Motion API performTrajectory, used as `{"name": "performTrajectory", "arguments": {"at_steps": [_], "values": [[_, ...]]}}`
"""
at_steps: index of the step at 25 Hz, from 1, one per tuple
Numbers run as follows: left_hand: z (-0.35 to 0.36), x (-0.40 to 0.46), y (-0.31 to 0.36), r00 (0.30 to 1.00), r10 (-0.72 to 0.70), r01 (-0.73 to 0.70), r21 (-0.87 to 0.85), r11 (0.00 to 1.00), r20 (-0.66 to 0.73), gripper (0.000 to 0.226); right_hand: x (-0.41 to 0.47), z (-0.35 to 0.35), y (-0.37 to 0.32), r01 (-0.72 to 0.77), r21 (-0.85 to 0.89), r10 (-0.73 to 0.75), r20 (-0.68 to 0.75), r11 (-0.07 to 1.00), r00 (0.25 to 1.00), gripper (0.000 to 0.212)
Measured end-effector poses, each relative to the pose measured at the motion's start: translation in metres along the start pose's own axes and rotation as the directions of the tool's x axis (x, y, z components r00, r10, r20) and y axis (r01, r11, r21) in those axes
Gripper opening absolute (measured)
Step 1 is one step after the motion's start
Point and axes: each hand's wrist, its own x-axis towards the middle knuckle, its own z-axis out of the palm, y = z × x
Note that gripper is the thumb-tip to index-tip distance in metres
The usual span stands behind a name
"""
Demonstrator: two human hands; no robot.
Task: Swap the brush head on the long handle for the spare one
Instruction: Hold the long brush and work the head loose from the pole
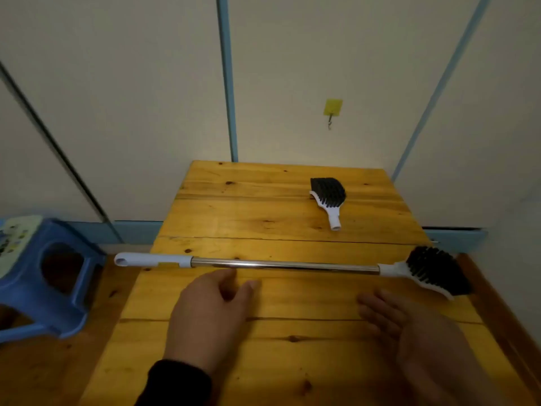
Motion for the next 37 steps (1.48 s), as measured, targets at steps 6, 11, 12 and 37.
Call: {"name": "performTrajectory", "arguments": {"at_steps": [6, 11, 12, 37], "values": [[-0.006, 0.012, 0.002, 0.883, -0.344, 0.467, -0.663, 0.585, 0.319, 0.048, 0.021, -0.005, -0.003, 0.019, 0.190, -0.010, -0.047, 0.982, 0.999, 0.019], [-0.015, 0.010, 0.013, 0.799, -0.315, 0.595, -0.746, 0.298, 0.511, 0.061, 0.027, 0.001, -0.006, 0.058, 0.207, -0.050, -0.044, 0.977, 0.998, 0.018], [-0.016, 0.007, 0.016, 0.797, -0.294, 0.598, -0.758, 0.260, 0.528, 0.063, 0.028, 0.002, -0.008, 0.060, 0.216, -0.051, -0.046, 0.975, 0.998, 0.019], [-0.004, 0.030, 0.006, 0.957, -0.232, 0.217, -0.962, 0.164, 0.176, 0.035, 0.044, 0.028, -0.010, 0.340, 0.246, -0.340, -0.045, 0.908, 0.939, 0.026]]}}
